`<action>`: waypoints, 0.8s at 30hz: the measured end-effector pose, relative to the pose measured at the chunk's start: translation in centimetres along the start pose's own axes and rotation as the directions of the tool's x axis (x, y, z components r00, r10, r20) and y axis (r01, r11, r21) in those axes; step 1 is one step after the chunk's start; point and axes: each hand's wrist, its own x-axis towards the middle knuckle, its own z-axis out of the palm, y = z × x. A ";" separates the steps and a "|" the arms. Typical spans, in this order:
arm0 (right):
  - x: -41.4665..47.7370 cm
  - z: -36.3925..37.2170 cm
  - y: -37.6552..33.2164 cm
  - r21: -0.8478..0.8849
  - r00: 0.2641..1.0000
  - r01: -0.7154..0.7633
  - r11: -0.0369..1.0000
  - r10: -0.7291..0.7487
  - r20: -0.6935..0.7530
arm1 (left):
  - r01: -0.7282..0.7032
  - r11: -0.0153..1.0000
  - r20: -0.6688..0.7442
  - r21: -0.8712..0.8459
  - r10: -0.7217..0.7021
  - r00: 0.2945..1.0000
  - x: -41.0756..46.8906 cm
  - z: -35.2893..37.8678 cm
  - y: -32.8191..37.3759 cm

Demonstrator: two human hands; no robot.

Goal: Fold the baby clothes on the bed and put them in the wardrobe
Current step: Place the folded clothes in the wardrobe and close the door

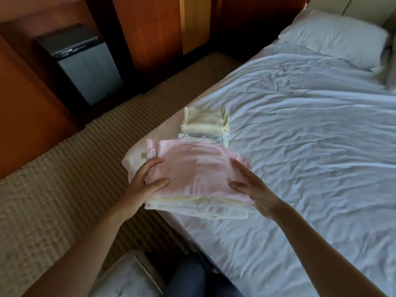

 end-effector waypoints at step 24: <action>1.1 3.8 -19.0 -0.217 0.961 0.219 0.951 -0.172 0.219 | -0.111 0.983 -0.222 0.147 0.143 0.964 -4.2 -2.5 16.3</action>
